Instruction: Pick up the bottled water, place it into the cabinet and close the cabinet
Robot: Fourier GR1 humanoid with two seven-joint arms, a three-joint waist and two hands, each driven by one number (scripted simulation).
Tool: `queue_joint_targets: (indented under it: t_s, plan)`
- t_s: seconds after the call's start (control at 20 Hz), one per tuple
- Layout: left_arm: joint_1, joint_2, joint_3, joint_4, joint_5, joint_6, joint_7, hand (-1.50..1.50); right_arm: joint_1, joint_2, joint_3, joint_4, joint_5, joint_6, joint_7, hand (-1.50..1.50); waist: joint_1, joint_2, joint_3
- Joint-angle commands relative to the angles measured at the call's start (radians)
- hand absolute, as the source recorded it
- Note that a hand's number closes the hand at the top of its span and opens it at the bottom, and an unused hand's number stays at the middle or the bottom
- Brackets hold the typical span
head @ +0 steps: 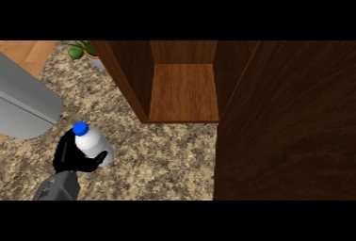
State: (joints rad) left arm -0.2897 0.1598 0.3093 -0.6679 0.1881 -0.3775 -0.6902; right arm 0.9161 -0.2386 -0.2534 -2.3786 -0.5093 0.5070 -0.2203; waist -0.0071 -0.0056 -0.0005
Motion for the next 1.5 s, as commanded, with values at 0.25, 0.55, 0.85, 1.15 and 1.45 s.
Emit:
queue_joint_targets:
  t_s: [0.25, 0.55, 0.85, 1.15, 1.45]
  plan:
    - [-0.008, -0.156, -0.16, -0.237, 0.015, 0.127, 0.152, 1.5, 0.048, -0.005, -0.017, -0.176, -0.129, -0.039, 0.049, -1.5, 0.005, -0.002, 0.0]
    - [0.027, -0.159, -0.356, -0.414, 0.077, 0.348, 0.237, 1.5, 0.035, -0.036, -0.047, -0.166, -0.15, -0.037, 0.044, -1.5, -0.002, 0.0, 0.0]
    - [-0.074, -0.159, -0.497, -0.502, 0.124, 0.558, 0.339, 1.5, -0.018, -0.065, -0.057, -0.118, -0.177, -0.038, 0.045, -1.5, -0.008, 0.003, 0.0]
    - [-0.137, -0.158, -0.535, -0.526, 0.048, 0.756, 0.402, 1.5, 0.009, -0.011, 0.011, -0.142, -0.112, -0.054, 0.027, -1.5, -0.02, 0.002, 0.0]
    - [-0.205, -0.157, -0.593, -0.435, 0.028, 0.88, 0.449, 1.5, -0.023, -0.083, -0.024, -0.114, -0.161, -0.032, 0.025, -1.5, -0.049, 0.011, -0.001]
